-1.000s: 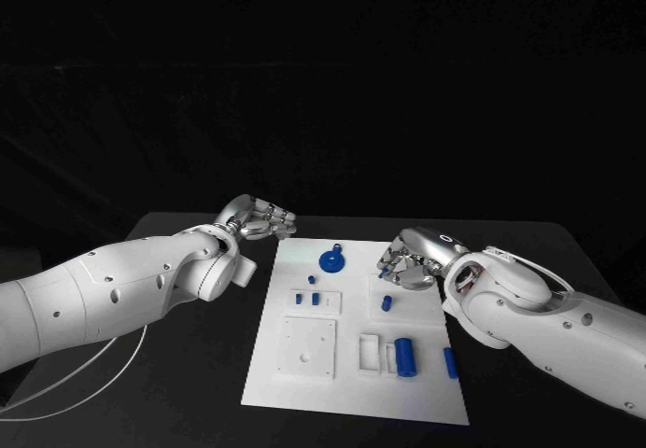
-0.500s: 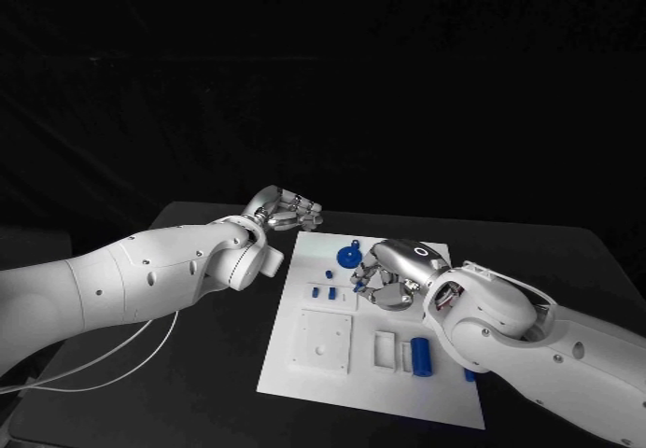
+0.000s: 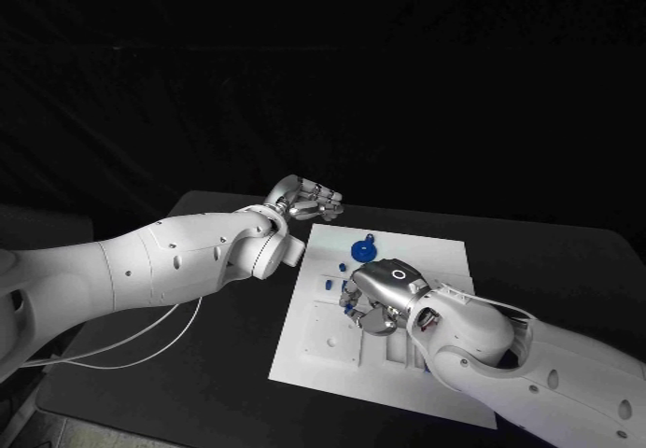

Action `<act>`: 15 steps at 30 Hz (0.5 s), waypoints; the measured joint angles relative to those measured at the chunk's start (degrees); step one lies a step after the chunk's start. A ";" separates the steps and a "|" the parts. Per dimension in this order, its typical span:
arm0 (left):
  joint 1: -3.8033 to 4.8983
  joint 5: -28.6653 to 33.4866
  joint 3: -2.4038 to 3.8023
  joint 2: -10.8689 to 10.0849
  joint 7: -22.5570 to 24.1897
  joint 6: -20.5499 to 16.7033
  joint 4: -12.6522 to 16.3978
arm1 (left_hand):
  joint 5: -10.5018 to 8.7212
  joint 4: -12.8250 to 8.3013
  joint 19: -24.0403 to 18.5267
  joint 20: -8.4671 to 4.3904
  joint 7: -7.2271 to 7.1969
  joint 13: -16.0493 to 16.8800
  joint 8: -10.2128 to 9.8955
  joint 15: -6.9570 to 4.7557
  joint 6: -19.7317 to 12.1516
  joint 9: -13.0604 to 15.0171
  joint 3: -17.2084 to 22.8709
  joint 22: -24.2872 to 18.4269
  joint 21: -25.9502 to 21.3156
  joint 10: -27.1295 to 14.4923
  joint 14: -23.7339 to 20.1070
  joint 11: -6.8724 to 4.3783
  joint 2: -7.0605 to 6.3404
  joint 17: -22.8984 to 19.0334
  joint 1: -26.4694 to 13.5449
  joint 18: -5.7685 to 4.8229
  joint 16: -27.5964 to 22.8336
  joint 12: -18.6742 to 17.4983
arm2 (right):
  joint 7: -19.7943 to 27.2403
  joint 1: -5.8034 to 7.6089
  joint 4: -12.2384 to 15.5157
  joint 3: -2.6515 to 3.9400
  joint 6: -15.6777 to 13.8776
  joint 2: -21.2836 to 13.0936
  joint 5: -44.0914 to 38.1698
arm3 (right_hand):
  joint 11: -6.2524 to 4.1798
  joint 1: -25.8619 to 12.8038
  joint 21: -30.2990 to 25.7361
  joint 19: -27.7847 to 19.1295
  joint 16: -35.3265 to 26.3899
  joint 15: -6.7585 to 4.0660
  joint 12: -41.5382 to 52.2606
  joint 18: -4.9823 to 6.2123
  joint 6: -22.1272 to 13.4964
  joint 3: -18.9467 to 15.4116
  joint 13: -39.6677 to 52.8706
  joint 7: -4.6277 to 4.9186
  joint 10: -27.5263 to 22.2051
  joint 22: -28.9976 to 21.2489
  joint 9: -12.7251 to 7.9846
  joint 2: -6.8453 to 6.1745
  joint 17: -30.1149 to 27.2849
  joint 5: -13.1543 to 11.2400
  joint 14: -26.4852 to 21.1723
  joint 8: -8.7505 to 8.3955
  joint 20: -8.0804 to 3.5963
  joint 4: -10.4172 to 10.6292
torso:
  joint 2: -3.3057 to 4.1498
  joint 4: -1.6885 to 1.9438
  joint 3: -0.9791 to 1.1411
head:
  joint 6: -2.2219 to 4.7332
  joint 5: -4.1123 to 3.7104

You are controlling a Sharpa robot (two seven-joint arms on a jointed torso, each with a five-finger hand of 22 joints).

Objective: Assemble the parts on the task board

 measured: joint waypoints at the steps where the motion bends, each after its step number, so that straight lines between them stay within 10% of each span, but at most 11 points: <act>1: 0.01 0.10 0.00 0.02 0.05 -0.06 0.04 | 0.00 0.00 0.00 0.00 0.00 0.00 0.00 0.09 0.00 0.00 0.00 -0.05 0.00 0.00 -0.09 0.00 0.00 0.00 0.00 0.00 0.00 0.00 | -0.07 -0.03 -0.20 -0.22 0.03 0.21 -0.48 | 0.00 0.00 0.00 0.00 0.00 0.00 0.02 0.00 0.00 0.16 0.00 0.00 0.00 0.00 0.00 0.00 0.05 0.00 0.00 0.00 0.00 -0.17 | 0.01 -0.01 0.02 | -0.08 0.12; 15: 0.05 1.50 0.00 0.33 0.72 -0.21 0.16 | -0.23 0.16 0.20 0.20 0.00 0.00 0.00 0.29 0.00 0.00 -0.16 -1.05 0.00 0.00 -0.29 0.00 0.23 0.00 -0.23 0.01 0.00 0.00 | -1.46 -0.90 -2.17 -1.86 -0.10 1.87 -5.54 | 0.01 0.00 0.24 0.00 0.00 -0.14 0.21 0.13 -0.06 0.57 0.01 -0.04 -0.02 0.08 0.00 -0.01 0.07 -0.40 0.16 -0.02 0.00 -0.71 | 0.05 -0.04 0.06 | -0.93 0.79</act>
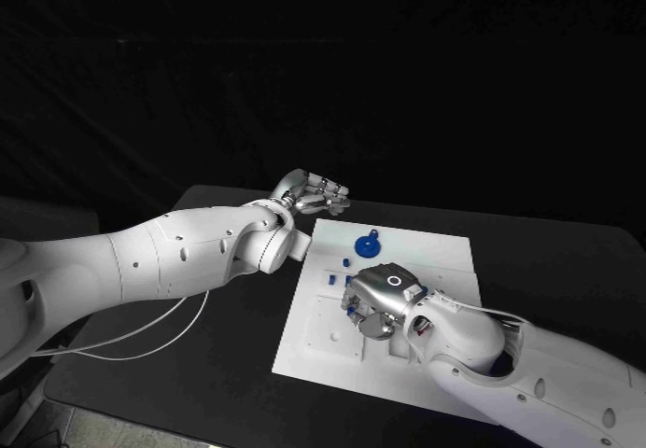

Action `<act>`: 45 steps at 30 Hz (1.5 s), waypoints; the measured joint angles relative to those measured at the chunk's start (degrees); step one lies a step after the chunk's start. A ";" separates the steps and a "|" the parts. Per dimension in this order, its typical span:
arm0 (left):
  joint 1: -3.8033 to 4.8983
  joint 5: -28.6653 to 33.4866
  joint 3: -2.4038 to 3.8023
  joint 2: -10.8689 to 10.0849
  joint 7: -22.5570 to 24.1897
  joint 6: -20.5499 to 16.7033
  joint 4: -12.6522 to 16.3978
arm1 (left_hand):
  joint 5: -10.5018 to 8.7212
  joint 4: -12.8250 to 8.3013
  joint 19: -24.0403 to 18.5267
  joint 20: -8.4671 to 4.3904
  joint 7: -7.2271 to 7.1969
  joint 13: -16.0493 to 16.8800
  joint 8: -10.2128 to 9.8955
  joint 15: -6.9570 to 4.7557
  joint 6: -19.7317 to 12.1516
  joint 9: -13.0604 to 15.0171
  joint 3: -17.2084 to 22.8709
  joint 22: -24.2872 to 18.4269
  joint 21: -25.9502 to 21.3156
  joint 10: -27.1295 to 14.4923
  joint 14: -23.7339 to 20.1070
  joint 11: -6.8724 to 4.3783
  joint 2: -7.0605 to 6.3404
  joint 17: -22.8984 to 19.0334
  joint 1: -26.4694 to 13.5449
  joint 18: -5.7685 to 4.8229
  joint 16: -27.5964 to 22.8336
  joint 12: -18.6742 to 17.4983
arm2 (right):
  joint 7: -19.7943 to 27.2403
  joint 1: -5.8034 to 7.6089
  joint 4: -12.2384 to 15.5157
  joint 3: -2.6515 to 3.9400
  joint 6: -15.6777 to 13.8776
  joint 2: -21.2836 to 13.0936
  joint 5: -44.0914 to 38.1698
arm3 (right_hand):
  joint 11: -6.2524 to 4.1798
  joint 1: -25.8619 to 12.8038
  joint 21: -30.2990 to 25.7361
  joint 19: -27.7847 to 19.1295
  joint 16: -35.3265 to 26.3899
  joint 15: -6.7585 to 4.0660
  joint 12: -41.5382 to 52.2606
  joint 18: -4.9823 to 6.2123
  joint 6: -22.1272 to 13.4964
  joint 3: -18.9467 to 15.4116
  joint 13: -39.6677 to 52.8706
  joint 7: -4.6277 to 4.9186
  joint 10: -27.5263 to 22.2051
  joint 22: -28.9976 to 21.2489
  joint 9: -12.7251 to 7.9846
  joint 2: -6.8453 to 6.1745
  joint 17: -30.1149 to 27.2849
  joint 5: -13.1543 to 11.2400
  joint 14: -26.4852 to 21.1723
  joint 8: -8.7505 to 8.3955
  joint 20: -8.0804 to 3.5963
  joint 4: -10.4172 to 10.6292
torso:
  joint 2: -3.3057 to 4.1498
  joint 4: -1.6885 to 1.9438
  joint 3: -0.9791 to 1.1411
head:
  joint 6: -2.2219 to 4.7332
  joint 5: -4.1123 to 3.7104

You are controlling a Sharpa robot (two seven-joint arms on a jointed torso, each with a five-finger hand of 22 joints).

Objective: Assemble the parts on the task board

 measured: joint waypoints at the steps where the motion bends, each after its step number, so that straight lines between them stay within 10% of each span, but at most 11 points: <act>1: 0.00 0.06 0.00 0.00 0.03 0.00 -0.01 | 0.00 0.00 0.00 0.00 0.00 0.00 0.00 -0.03 0.00 0.00 0.00 -0.18 0.00 0.00 -0.03 0.00 0.00 -0.01 0.00 0.00 0.00 0.00 | -0.04 -0.04 -0.08 -0.04 0.00 0.04 -0.16 | 0.00 0.00 0.00 0.00 0.00 0.00 0.00 0.05 0.08 0.00 0.00 0.08 0.00 0.00 0.00 0.00 0.00 0.00 0.00 0.00 0.00 0.00 | 0.00 -0.01 0.01 | -0.07 0.02; 45: 0.02 0.78 0.00 0.07 0.34 0.18 -1.04 | 0.00 0.19 0.00 0.00 0.00 0.00 0.00 0.01 0.00 0.00 -0.19 -0.97 0.00 0.00 -0.43 0.00 0.00 -0.10 0.00 -0.01 0.00 0.00 | -0.24 -0.72 0.79 -0.29 0.70 -1.53 -1.03 | 0.10 -0.24 0.00 0.04 0.00 0.10 -0.13 -0.05 0.29 0.30 0.00 0.03 0.32 -0.09 0.02 -0.25 -0.02 -0.22 0.09 -0.01 -0.02 0.02 | -0.07 -0.07 -0.01 | -0.13 -0.02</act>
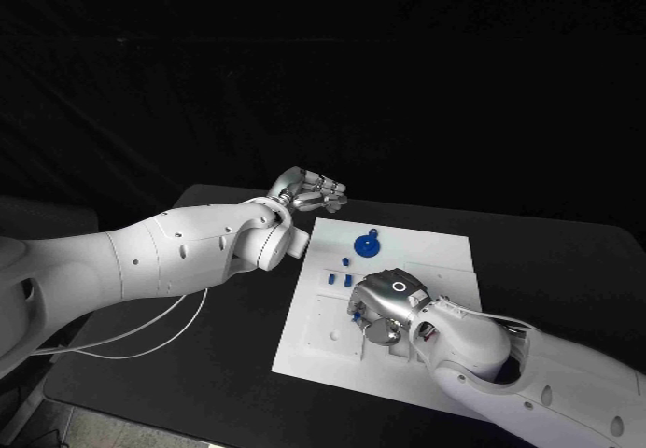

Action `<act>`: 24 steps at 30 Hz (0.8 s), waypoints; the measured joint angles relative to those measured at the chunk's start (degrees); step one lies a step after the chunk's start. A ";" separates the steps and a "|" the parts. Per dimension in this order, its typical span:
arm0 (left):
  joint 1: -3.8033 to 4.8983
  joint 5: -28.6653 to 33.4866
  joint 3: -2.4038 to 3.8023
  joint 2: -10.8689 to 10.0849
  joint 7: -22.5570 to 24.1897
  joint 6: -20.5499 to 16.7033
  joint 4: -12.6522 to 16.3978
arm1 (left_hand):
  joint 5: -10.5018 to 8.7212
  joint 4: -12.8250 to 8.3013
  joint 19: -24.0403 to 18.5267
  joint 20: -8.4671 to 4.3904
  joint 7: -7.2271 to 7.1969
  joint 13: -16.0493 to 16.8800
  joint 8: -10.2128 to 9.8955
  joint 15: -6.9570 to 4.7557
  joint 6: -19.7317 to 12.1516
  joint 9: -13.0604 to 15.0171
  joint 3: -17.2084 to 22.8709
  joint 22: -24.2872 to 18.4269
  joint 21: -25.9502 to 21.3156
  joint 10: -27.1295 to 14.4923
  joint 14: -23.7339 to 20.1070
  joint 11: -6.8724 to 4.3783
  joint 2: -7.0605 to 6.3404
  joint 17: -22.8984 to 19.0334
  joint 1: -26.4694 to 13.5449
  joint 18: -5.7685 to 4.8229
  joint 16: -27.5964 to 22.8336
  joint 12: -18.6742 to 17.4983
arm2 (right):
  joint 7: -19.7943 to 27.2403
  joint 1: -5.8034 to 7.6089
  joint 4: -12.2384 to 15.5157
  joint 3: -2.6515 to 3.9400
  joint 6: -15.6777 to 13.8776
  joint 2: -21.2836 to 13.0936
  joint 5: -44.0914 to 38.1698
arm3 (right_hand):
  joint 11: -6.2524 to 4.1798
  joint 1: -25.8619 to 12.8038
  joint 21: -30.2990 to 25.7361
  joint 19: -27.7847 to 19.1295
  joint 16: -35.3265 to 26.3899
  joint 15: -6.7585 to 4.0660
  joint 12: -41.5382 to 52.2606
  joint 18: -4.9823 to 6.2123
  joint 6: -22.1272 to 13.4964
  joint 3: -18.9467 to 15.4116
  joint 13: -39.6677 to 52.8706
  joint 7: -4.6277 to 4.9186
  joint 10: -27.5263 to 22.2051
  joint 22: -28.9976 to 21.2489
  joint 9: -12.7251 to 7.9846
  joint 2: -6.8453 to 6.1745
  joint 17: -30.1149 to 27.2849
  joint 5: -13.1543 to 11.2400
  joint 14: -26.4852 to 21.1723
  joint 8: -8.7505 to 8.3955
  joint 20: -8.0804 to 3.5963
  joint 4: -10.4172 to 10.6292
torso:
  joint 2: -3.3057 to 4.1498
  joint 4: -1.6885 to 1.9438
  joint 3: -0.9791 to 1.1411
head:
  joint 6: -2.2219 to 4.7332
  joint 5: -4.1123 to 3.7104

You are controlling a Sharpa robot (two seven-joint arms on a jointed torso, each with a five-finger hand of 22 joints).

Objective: Assemble the parts on the task board

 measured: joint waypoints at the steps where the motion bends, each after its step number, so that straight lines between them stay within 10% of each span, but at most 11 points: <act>1: 0.00 0.00 0.00 0.00 0.00 0.01 -0.02 | 0.00 0.00 0.00 0.00 0.00 0.00 0.00 0.00 0.00 0.00 0.00 0.00 0.00 0.00 0.00 0.00 0.00 0.00 0.00 0.00 0.00 0.00 | 0.00 0.00 0.04 0.00 0.01 0.00 0.00 | 0.00 0.00 0.00 0.12 0.00 0.00 -0.09 -0.01 0.00 0.00 -0.01 0.00 0.00 -0.05 0.00 0.00 0.00 0.00 0.00 -0.11 -0.08 0.00 | 0.00 0.00 0.00 | 0.01 -0.01; 24: 0.00 0.04 0.00 0.28 -0.08 0.32 -0.24 | 0.00 0.00 0.00 0.00 0.00 0.00 0.00 0.19 0.00 0.00 0.00 -0.24 0.00 0.00 -0.19 0.00 0.00 0.01 0.00 0.00 0.00 0.00 | 0.00 -0.05 -0.42 -0.01 0.23 0.88 -0.01 | 0.01 -0.20 0.00 -0.02 -0.21 0.01 0.13 0.11 -0.02 0.09 0.02 0.01 -0.03 -0.13 0.06 -0.20 0.00 -0.21 0.01 0.08 -0.21 -0.24 | 0.00 -0.02 -0.04 | -0.08 0.22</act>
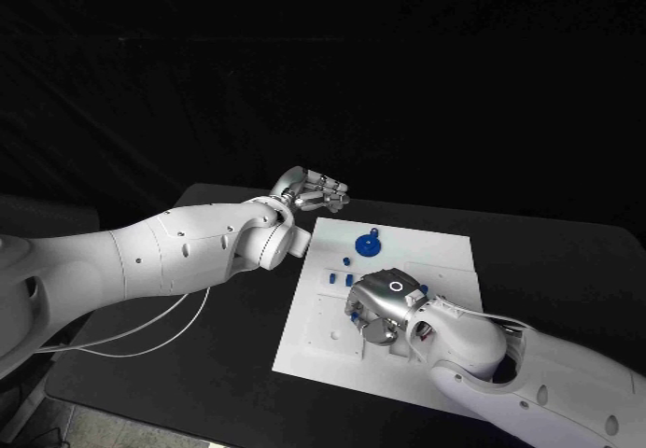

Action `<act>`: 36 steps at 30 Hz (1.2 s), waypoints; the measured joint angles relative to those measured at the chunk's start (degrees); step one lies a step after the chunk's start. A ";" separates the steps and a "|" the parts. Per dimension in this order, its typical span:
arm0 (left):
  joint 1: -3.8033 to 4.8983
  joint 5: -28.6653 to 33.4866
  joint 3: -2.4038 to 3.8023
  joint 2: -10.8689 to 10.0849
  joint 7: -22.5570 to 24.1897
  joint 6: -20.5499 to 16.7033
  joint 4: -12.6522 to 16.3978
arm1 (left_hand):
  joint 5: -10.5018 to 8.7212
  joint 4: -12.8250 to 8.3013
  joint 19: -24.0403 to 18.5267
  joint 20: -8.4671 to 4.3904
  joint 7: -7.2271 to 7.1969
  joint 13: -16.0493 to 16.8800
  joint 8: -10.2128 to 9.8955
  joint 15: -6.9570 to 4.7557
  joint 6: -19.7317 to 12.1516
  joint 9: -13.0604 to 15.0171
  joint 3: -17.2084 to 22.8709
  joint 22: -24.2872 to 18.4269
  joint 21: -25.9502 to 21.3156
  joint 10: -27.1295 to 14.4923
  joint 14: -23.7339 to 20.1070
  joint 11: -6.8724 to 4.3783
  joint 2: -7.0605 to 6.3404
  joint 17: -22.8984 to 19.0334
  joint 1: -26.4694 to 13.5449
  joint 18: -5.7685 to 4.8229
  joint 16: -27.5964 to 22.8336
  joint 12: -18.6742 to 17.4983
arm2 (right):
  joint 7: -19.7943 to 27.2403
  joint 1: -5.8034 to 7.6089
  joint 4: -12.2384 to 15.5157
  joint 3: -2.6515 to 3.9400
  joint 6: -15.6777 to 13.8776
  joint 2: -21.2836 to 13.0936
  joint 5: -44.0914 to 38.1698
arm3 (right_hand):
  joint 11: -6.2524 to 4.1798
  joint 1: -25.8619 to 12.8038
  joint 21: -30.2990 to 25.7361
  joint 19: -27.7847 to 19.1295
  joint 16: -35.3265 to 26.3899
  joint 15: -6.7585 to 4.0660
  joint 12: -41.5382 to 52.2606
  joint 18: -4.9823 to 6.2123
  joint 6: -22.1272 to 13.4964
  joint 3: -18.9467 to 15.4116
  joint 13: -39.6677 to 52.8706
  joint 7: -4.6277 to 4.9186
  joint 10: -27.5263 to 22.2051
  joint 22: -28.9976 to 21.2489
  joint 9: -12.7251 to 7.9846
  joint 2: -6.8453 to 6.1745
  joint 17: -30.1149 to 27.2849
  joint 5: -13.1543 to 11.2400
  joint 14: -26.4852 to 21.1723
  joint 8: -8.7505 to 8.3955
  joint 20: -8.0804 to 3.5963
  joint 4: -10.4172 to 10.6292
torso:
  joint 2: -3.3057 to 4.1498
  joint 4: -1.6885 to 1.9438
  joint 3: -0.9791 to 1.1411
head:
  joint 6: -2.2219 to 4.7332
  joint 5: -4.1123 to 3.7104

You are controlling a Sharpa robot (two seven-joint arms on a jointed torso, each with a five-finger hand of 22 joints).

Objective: Assemble the parts on the task board

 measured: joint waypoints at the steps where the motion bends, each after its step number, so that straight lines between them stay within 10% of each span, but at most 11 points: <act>1: 0.00 0.00 0.00 0.02 0.00 0.03 0.00 | 0.00 0.00 0.00 0.00 0.00 0.00 0.00 0.00 0.00 0.00 0.00 0.00 0.00 0.00 0.00 0.00 0.00 0.00 0.00 0.00 0.00 0.00 | 0.00 0.00 -0.06 0.00 0.13 0.02 -0.02 | 0.00 0.00 0.00 0.00 0.00 0.00 0.00 0.05 0.00 0.00 0.00 0.00 0.00 0.00 0.00 0.00 0.01 0.00 0.00 0.00 0.00 0.00 | 0.00 0.00 0.00 | 0.00 0.00; 36: 0.00 0.02 -0.01 -0.06 -0.06 0.78 0.00 | 0.00 0.00 0.21 0.21 0.00 0.00 0.00 0.00 0.00 0.00 0.00 -0.13 0.00 0.00 0.00 0.00 0.00 0.01 0.00 0.00 0.00 0.00 | -0.80 -0.04 -0.92 -0.54 1.19 0.86 -2.13 | -0.05 0.18 0.00 -0.01 0.00 0.08 -0.01 -0.12 -0.02 0.07 -0.02 -0.19 0.03 0.01 -0.01 0.25 0.08 -0.06 0.08 0.00 0.03 -0.24 | -0.01 0.01 0.01 | -0.25 -0.41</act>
